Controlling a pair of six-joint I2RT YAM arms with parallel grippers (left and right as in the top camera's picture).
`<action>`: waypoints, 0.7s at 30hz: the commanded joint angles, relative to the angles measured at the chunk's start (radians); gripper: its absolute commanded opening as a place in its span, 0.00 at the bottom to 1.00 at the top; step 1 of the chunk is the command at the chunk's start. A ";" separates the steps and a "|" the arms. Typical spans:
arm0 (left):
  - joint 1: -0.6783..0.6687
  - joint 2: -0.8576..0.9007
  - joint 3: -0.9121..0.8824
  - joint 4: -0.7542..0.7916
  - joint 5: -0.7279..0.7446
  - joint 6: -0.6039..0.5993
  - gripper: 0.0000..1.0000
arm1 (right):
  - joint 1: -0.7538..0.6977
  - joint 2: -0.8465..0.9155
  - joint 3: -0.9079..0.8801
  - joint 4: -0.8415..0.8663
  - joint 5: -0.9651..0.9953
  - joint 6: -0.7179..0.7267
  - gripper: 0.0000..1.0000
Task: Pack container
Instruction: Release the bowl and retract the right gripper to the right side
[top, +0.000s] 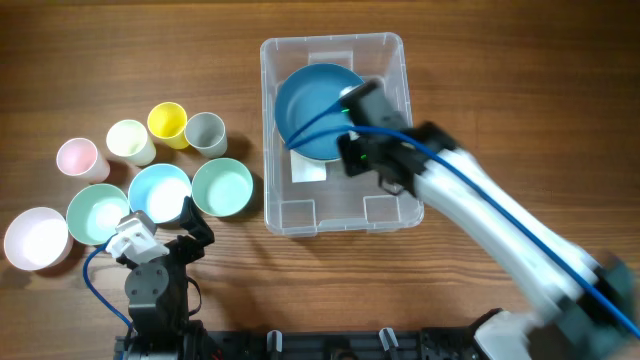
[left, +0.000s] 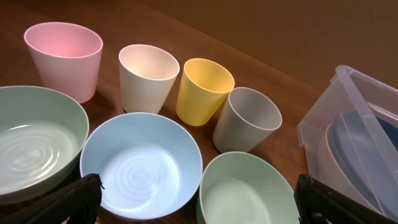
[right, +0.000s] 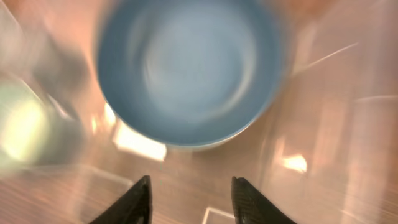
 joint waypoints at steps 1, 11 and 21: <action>0.004 -0.009 -0.002 0.003 0.016 0.008 1.00 | -0.137 -0.206 0.027 -0.002 0.106 0.152 0.66; 0.004 -0.009 -0.002 0.003 0.016 0.008 1.00 | -0.789 -0.301 0.027 -0.120 -0.040 0.382 0.83; 0.004 -0.009 -0.002 0.037 0.018 0.007 1.00 | -0.993 -0.039 0.027 -0.144 -0.098 0.516 0.99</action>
